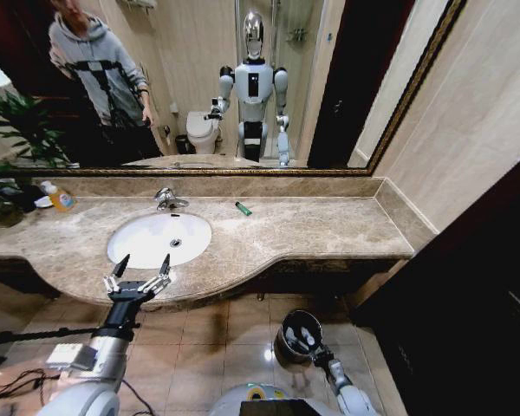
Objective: Pick up the trash from the sink and place it in the trash bin.
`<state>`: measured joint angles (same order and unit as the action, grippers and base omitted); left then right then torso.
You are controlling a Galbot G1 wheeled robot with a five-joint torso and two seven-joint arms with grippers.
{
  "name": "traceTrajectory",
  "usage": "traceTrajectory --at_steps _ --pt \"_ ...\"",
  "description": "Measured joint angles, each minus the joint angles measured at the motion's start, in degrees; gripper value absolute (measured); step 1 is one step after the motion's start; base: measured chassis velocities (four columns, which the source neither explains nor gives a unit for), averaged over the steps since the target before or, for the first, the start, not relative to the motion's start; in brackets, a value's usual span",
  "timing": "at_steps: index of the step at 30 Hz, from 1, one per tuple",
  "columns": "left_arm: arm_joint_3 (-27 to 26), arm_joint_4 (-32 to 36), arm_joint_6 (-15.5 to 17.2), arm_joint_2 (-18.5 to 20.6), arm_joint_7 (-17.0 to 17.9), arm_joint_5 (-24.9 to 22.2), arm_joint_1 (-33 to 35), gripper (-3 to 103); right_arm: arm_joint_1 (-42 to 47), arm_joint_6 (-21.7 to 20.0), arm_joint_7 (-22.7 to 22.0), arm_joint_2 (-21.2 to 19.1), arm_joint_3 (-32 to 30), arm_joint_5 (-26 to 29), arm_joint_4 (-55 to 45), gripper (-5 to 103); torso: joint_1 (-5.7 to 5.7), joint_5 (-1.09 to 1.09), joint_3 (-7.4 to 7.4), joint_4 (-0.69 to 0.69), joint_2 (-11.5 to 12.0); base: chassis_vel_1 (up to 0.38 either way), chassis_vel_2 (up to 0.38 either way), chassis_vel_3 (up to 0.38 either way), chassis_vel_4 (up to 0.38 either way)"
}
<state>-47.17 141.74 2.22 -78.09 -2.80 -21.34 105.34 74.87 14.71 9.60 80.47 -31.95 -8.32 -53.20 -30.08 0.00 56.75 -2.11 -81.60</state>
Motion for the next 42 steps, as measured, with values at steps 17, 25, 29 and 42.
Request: traceTrajectory --at_steps 17,25,29,42 --pt "0.0 0.0 0.0 0.0 0.0 0.0 0.0 100 9.44 -1.71 0.72 -1.58 -0.83 1.31 -22.2 100 0.0 0.0 0.0 0.0 0.0 0.0 0.0 0.0 0.0" --pt "0.0 0.0 0.0 0.0 0.0 0.0 0.0 100 19.64 -5.77 -0.29 -0.81 -2.1 -0.59 -44.07 100 0.0 0.0 0.0 0.0 -0.01 0.0 0.0 0.0 0.0" --pt "0.0 0.0 0.0 0.0 0.0 0.0 0.0 100 23.9 -7.52 -0.73 0.81 -2.43 -0.71 -52.06 100 0.0 0.0 0.0 0.0 -0.01 0.0 0.0 0.0 0.0" --pt "0.0 0.0 0.0 0.0 0.0 0.0 0.0 100 30.2 -9.57 -0.76 3.07 -3.34 -0.74 -68.11 100 0.0 0.0 0.0 0.0 -0.01 0.0 0.0 0.0 0.0"
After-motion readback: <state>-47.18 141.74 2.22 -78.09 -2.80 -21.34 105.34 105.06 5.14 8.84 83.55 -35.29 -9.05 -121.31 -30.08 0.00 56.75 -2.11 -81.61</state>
